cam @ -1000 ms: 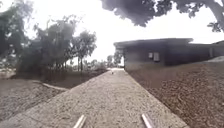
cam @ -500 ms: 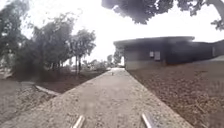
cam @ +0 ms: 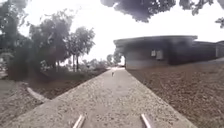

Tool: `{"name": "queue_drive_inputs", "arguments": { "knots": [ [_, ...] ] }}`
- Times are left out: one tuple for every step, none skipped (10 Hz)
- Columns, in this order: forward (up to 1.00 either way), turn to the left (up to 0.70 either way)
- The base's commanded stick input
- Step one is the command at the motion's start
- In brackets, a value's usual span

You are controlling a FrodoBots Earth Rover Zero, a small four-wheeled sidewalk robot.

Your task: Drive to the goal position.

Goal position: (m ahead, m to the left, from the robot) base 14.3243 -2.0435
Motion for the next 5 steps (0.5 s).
{"name": "queue_drive_inputs", "arguments": {
  "knots": [
    [1.00, -0.36],
    [1.00, -0.07],
    [1.00, 0.00],
    [1.00, 0.00],
    [1.00, 0.00]
  ]
}}
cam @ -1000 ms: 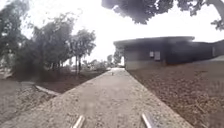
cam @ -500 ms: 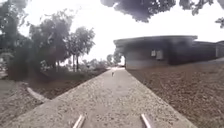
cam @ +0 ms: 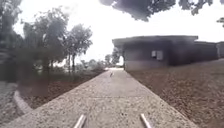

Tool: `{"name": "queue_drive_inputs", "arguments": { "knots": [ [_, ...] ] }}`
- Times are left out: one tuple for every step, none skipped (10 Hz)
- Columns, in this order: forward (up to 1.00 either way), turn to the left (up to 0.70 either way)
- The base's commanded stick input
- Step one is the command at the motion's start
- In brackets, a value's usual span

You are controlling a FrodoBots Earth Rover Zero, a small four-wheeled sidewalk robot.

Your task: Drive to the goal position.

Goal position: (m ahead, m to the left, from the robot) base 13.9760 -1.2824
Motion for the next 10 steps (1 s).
{"name": "queue_drive_inputs", "arguments": {
  "knots": [
    [1.00, 0.00],
    [1.00, 0.00],
    [1.00, 0.00],
    [1.00, 0.00],
    [0.99, 0.00],
    [0.98, 0.00],
    [1.00, 0.02],
    [0.96, 0.31],
    [0.95, 0.37],
    [0.95, 0.37]
  ]
}}
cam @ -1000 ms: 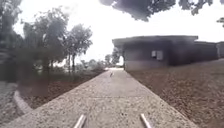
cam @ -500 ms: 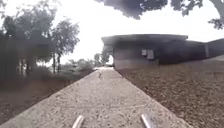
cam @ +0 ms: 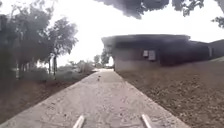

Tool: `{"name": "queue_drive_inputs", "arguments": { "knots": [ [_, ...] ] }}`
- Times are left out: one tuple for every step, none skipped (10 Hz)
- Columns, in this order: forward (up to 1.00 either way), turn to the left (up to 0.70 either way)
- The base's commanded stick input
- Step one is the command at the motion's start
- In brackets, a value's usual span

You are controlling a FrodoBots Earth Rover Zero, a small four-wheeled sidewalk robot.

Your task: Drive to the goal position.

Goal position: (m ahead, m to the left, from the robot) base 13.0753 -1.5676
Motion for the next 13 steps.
{"name": "queue_drive_inputs", "arguments": {
  "knots": [
    [0.95, 0.24],
    [0.95, 0.01],
    [0.98, 0.02],
    [0.98, 0.00],
    [0.98, 0.00],
    [0.98, 0.00],
    [0.99, 0.00],
    [1.00, 0.00],
    [1.00, 0.00],
    [1.00, 0.00],
    [1.00, 0.00],
    [1.00, 0.00],
    [1.00, 0.00]
  ]
}}
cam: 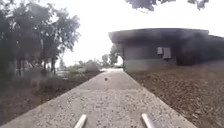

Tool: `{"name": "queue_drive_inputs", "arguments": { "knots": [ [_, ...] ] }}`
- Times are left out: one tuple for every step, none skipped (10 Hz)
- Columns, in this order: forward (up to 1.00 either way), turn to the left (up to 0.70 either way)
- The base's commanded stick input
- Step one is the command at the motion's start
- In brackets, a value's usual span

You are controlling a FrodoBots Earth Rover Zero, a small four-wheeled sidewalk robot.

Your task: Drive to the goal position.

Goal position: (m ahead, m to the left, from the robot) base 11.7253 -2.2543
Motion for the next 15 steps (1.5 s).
{"name": "queue_drive_inputs", "arguments": {
  "knots": [
    [1.00, 0.00],
    [1.00, 0.00],
    [1.00, 0.00],
    [1.00, 0.00],
    [1.00, 0.00],
    [1.00, 0.00],
    [1.00, 0.00],
    [1.00, 0.00],
    [1.00, 0.00],
    [1.00, 0.00],
    [1.00, 0.00],
    [1.00, 0.00],
    [1.00, 0.00],
    [1.00, 0.00],
    [1.00, 0.00]
  ]
}}
